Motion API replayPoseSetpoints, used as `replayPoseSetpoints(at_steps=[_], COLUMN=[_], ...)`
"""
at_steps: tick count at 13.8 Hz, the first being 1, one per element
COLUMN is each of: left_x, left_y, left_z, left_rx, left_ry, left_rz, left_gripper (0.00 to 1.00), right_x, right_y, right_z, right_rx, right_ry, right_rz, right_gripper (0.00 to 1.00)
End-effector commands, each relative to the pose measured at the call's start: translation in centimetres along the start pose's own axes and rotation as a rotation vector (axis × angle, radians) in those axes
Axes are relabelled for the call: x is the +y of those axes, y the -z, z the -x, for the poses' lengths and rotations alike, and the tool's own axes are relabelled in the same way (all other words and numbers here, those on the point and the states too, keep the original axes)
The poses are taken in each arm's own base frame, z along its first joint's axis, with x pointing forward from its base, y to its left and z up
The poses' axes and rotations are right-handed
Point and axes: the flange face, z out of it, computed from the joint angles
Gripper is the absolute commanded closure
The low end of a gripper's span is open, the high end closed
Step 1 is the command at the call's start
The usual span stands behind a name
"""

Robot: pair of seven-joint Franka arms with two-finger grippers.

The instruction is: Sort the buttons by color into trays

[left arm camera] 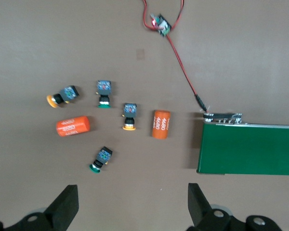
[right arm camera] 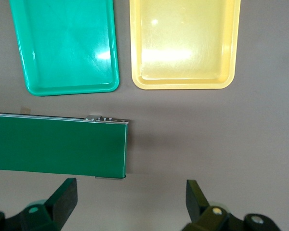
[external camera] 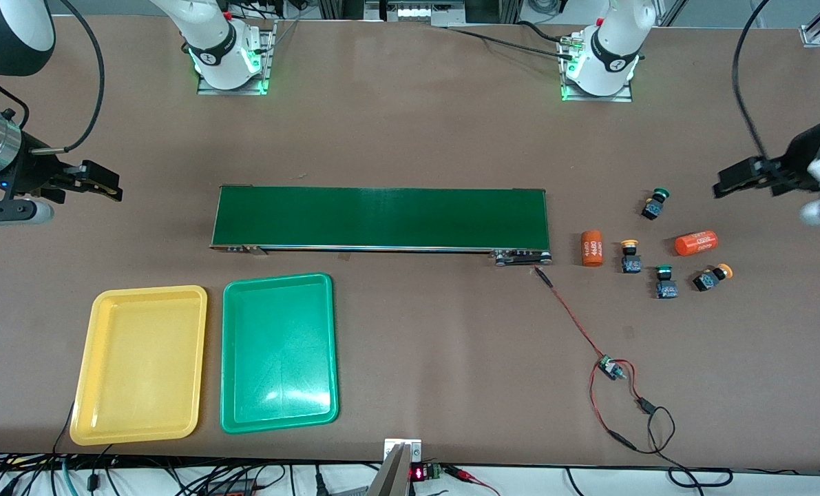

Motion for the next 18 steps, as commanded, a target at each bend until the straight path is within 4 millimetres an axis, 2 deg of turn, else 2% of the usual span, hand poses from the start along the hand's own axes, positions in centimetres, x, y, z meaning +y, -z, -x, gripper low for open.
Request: replayPoseSetpoints(at_steps=[1, 4, 6, 9, 14, 18], left_x=[3.3, 3.5, 3.4, 2.9, 5.6, 5.7], left_y=[-5.2, -10.7, -14.0, -21.5, -25.2, -25.4], left_z=[-2.9, -6.4, -7.8, -7.7, -6.6, -6.9], left_rx=[-0.08, -0.085, -0.086, -0.081, -0.144, -0.14], left_ry=[-0.042, -0.056, -0.059, -0.069, -0.096, -0.057], left_rz=[-0.023, -0.004, -0.016, -0.013, -0.011, -0.007], left_gripper=[0.0, 0.0, 0.0, 0.0, 0.0, 0.0], right_x=[-0.5, -0.4, -0.3, -0.2, 0.0, 0.2], right_y=[-0.1, -0.1, 0.0, 0.0, 0.0, -0.1], right_z=[0.3, 0.3, 0.4, 0.4, 0.4, 0.3], right_rx=[0.001, -0.002, -0.002, -0.002, -0.001, -0.002], right_ry=[0.0, -0.002, -0.005, -0.003, -0.008, -0.012], right_rz=[0.011, 0.013, 0.013, 0.013, 0.012, 0.012], right_gripper=[0.0, 0.0, 0.0, 0.0, 0.0, 0.0])
